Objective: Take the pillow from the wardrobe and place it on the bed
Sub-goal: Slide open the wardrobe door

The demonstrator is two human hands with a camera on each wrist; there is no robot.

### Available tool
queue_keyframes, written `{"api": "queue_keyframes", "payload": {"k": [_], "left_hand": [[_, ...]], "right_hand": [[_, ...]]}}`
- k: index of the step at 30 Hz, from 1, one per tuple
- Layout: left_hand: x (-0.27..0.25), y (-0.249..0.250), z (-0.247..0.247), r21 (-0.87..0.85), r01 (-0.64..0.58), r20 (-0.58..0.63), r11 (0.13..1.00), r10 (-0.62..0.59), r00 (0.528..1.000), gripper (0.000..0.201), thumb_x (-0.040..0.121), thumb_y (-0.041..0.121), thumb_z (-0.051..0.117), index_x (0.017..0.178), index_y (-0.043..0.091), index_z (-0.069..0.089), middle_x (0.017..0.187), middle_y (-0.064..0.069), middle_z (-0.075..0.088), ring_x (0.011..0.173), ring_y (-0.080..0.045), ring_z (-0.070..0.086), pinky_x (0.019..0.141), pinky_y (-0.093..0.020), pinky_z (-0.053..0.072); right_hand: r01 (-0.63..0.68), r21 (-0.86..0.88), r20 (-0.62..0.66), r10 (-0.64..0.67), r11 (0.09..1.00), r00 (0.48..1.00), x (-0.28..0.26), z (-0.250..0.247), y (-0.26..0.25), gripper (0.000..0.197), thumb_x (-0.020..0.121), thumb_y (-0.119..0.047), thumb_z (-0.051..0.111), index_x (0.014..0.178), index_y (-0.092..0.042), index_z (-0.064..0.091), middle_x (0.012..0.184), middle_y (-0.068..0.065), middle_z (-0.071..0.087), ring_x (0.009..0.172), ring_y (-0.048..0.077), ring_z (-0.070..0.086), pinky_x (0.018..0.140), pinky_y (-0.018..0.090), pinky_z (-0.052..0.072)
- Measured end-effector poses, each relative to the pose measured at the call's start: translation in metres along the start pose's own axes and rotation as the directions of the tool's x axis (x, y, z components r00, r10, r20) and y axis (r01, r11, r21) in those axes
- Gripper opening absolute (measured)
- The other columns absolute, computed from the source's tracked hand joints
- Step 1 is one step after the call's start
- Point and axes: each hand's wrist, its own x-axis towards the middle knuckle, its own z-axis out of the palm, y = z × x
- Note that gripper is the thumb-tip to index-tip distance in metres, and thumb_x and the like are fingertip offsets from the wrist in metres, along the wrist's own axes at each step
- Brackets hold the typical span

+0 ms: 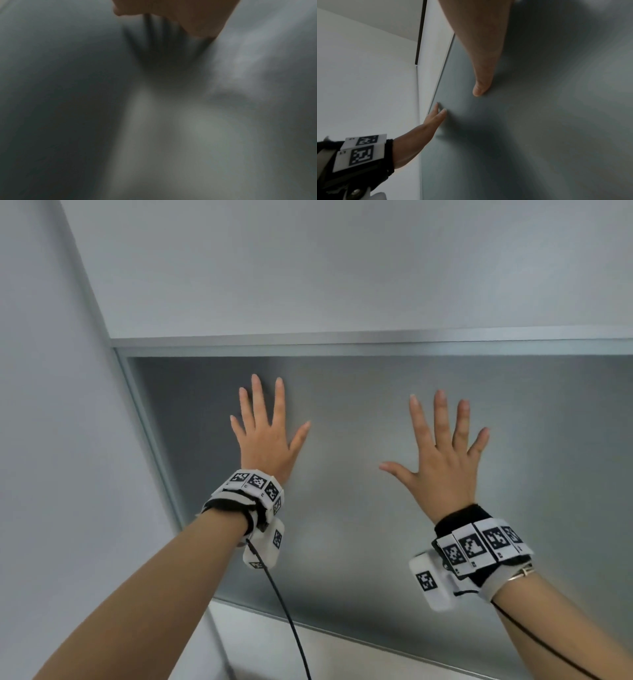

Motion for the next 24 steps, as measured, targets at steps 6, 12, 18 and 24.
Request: {"api": "queue_keyframes", "payload": {"k": [6,12,18,24], "left_hand": [[0.003,-0.002,0.007,-0.042,-0.029,-0.04,0.999,0.027,0.999,0.079,0.087,0.066,0.023,0.151,0.02,0.009,0.159,-0.02,0.004,0.146,-0.043,0.004,0.11,-0.066,0.019],[-0.001,0.0,0.009,-0.031,-0.045,-0.048,0.998,0.043,0.998,0.077,0.088,0.063,0.027,0.151,0.023,0.006,0.16,-0.018,0.004,0.146,-0.042,0.004,0.111,-0.065,0.016],[-0.004,0.01,0.009,-0.054,-0.049,-0.053,0.997,0.046,0.998,0.076,0.088,0.063,0.028,0.151,0.026,0.005,0.161,-0.014,0.003,0.147,-0.039,0.003,0.112,-0.066,0.01],[-0.012,0.021,0.005,-0.019,-0.128,-0.033,0.992,0.127,0.991,0.072,0.09,0.062,0.027,0.15,0.03,0.005,0.161,-0.009,0.005,0.148,-0.035,0.007,0.112,-0.066,0.013]], "right_hand": [[-0.011,-0.06,-0.001,0.011,0.998,1.0,0.0,-0.001,0.001,0.103,0.067,-0.082,0.037,0.146,-0.039,-0.015,0.149,-0.015,-0.039,0.139,0.015,-0.036,0.111,0.061,0.006],[-0.008,-0.113,-0.011,0.007,0.994,1.0,-0.003,-0.003,0.008,0.102,0.067,-0.084,0.033,0.147,-0.038,-0.012,0.15,-0.014,-0.037,0.145,0.021,-0.02,0.11,0.065,0.01],[0.007,-0.141,-0.041,-0.013,0.99,0.999,-0.003,-0.005,0.018,0.102,0.067,-0.085,0.03,0.147,-0.036,-0.011,0.151,-0.013,-0.035,0.146,0.028,-0.002,0.11,0.064,0.015],[-0.004,-0.187,-0.048,-0.005,0.982,0.999,-0.007,-0.012,0.043,0.102,0.067,-0.085,0.03,0.148,-0.035,-0.007,0.159,-0.005,-0.015,0.146,0.029,0.003,0.108,0.067,0.016]]}}
